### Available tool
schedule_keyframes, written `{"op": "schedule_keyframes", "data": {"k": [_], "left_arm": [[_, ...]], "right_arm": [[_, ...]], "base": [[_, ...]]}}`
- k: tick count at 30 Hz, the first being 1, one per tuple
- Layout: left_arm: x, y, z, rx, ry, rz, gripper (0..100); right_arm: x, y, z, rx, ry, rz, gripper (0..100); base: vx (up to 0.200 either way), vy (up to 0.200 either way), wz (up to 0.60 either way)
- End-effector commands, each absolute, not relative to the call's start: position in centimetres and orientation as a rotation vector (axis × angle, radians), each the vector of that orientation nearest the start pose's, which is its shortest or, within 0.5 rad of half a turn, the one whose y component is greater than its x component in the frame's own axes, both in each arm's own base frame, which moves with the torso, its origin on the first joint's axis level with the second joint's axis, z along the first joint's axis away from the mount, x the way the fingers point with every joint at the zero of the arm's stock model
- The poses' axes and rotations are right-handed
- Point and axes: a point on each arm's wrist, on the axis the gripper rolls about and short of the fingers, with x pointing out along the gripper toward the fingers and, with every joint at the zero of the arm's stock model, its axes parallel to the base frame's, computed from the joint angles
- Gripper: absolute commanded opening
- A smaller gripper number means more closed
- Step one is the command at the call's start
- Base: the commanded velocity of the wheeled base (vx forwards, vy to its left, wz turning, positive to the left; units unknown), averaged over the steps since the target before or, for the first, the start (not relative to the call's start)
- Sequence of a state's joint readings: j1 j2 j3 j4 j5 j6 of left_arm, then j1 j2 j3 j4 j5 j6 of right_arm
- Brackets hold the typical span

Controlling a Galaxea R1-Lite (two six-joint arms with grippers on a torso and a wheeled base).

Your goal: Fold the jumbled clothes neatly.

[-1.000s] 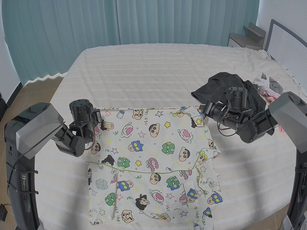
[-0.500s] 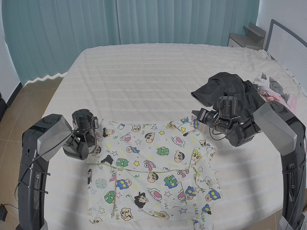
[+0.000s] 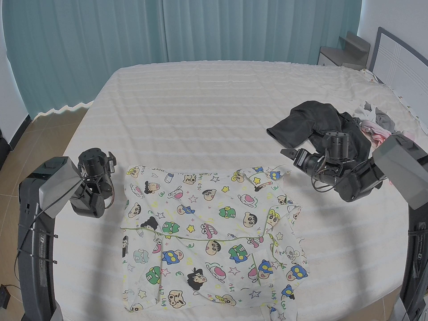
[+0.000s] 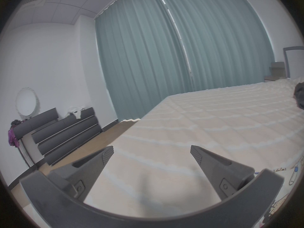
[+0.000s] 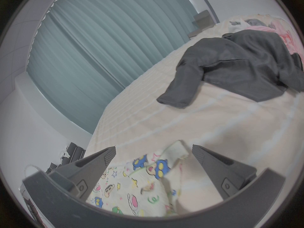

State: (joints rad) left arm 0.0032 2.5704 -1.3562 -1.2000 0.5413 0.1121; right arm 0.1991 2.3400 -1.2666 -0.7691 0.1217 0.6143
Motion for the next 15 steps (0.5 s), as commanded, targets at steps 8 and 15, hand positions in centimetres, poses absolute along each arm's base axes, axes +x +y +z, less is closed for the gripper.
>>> {"op": "schedule_keyframes", "data": {"k": [8, 15], "left_arm": [[37.3, 1.0, 11.2, -0.092, 0.03, 0.486, 100], [28.5, -2.7, 11.6, -0.357, 0.113, 0.298, 100]], "right_arm": [[33.9, 2.3, 6.7, 0.692, 0.626, 0.366, 100], [31.6, 2.2, 3.3, 0.655, 0.686, 0.48, 100]], "base": [[0.0, 0.0, 0.0], [0.0, 0.0, 0.0]]}}
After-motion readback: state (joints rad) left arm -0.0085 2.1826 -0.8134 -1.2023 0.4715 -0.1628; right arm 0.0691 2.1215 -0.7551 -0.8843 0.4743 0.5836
